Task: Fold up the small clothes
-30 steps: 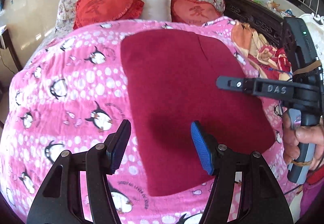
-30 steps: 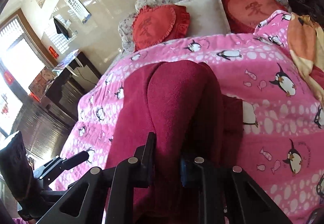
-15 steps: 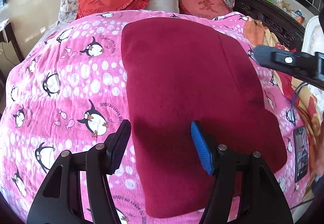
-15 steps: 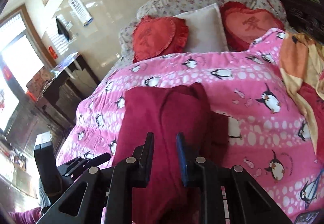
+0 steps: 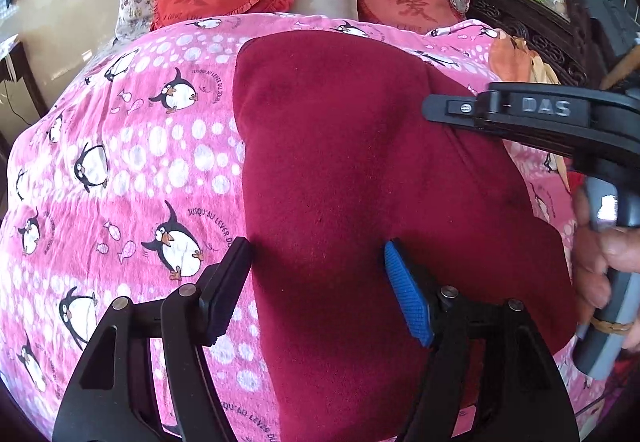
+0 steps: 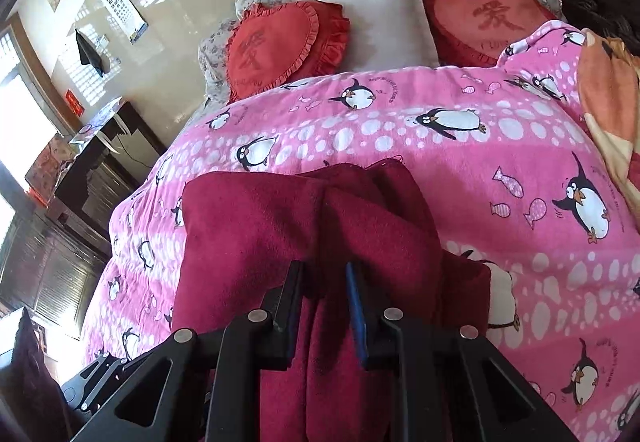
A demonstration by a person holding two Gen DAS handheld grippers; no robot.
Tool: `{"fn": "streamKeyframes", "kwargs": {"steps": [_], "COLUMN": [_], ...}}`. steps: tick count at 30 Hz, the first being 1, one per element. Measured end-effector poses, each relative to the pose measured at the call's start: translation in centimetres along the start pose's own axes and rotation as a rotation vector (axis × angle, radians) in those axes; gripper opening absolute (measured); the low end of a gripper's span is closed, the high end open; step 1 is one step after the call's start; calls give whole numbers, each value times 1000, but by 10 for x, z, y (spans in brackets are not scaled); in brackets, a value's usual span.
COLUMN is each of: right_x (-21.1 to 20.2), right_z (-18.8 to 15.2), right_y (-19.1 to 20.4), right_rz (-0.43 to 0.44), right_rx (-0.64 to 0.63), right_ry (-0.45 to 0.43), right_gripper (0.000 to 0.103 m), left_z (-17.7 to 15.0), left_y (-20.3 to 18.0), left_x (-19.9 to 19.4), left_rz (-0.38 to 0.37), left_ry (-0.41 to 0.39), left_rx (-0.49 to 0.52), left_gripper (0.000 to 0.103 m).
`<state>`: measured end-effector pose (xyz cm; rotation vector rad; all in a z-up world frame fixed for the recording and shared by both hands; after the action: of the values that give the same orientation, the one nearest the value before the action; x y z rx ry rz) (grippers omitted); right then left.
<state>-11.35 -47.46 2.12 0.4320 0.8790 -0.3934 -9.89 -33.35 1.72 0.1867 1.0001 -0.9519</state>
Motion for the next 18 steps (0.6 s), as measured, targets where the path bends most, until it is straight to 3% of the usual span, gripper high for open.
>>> {"fn": "streamKeyframes", "kwargs": {"steps": [4,6,7,14,18], "right_x": [-35,-52,-57,-59,-42], "right_z": [-15,-28,-35,-88,-104], "right_y": [7,9,10,-11,-26], "right_rz": [-13,-17,-15,-131,-102], "right_rx": [-48,-69,-74,-104,-66], "right_ry": [-10,-23,-21,21,41], "right_gripper": [24,39,40,41,39], "left_z": [-2,-2,-2,-5,-9], "left_y": [1,1,1,1,0], "left_x": [-1,-1,-2,-3,-4], "left_rz": [-2,-2,-1,45,27], "left_ry": [-7,-7,-9,-12,-5], "left_rx": [-3,-8,-8,27,12], "left_gripper": [69,69,69,69,70]}}
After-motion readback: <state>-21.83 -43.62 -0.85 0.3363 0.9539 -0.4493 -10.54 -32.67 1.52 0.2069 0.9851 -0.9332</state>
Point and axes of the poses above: each gripper's, at about its wrist camera, not at the fingertips, and x roughly the way its jaws point, y to its left, z to its top, the point moved 9 cm from there along x, roughly the way its jaws point, and after that the axes turned 10 degrees about -z, right-handed, at the moved point
